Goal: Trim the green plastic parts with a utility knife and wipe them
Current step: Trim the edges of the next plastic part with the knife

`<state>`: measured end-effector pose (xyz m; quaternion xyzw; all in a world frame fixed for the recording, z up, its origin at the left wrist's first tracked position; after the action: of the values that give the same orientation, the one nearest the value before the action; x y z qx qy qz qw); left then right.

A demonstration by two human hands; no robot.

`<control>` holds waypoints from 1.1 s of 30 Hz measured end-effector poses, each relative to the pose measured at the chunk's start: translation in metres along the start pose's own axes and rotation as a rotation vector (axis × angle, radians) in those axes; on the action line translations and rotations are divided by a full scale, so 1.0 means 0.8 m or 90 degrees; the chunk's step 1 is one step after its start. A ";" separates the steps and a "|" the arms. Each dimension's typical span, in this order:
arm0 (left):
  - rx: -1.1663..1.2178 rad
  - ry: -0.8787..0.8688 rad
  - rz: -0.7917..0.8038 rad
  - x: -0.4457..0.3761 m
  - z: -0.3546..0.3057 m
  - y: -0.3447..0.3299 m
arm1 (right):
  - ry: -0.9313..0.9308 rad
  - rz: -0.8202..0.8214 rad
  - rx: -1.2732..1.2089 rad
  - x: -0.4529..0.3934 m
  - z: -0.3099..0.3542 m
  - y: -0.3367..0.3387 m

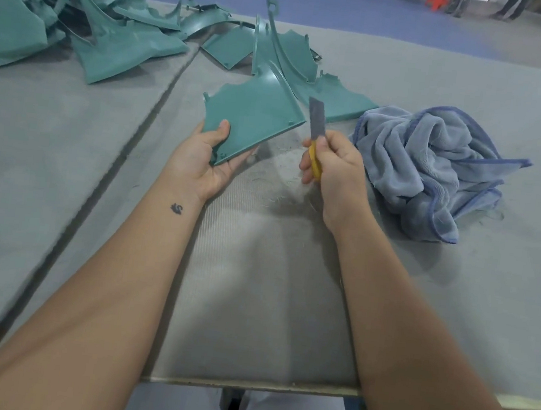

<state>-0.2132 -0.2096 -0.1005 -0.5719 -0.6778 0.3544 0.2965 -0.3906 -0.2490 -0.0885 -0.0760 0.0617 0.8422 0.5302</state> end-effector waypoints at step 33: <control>-0.086 -0.026 -0.009 -0.004 0.002 0.004 | -0.040 0.108 0.346 -0.002 -0.006 -0.028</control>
<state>-0.2125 -0.2126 -0.1039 -0.5783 -0.7104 0.3172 0.2455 -0.3695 -0.2419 -0.0932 0.1006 0.2745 0.8383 0.4602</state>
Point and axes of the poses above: each hand's wrist, its own x-axis away from the middle knuckle, its own y-axis out of the back of the hand, z = x × y, the point moved 5 cm from there along -x, towards the middle knuckle, and after that the axes turned 13 degrees about z, right-handed, at the moved point
